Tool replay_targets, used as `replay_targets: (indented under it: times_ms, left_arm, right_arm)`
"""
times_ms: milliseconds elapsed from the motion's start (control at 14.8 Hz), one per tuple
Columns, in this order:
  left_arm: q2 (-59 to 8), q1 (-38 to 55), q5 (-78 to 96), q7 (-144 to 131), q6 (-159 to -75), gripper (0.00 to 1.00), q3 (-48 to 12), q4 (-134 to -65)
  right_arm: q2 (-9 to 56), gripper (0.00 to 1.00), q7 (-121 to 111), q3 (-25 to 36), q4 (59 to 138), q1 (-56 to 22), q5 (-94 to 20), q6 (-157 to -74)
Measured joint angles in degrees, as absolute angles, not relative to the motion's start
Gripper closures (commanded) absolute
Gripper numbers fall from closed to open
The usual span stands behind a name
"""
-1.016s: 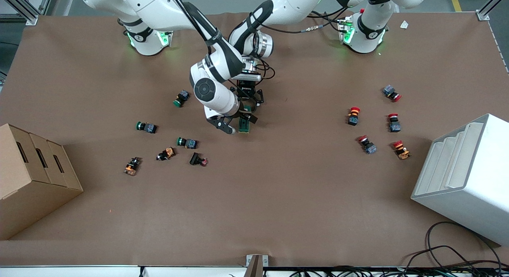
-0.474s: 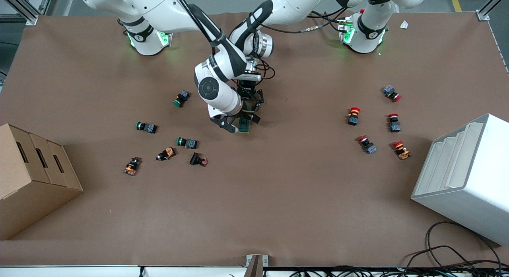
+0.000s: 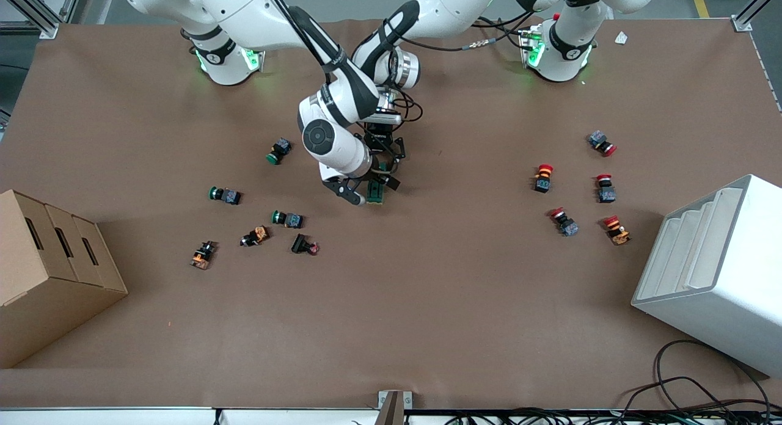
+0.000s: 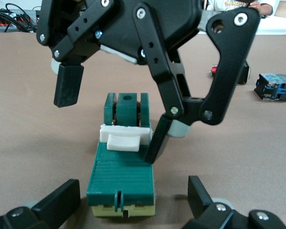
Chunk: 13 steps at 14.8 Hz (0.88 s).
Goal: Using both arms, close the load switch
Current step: 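Push the white handle down toward the switch body with the right gripper, then press the white handle fully shut with the right gripper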
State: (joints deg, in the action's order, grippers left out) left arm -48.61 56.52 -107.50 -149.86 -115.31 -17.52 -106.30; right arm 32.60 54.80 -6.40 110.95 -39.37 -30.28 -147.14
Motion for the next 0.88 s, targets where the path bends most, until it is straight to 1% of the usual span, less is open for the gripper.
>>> replay_targets:
  times_ms: [474,880]
  left_arm:
    - [-48.61,56.51,-107.50,-149.86,-115.31,0.00,-17.50,-106.30]
    - [-48.61,56.51,-107.50,-149.86,-115.31,0.00,-17.48,-106.30]
  right_arm:
    - [32.61,0.00,54.80,-6.35,110.24,-39.35,-30.42,-146.47]
    - [31.80,0.00,54.80,-6.13,107.37,-37.61,-30.74,-141.99]
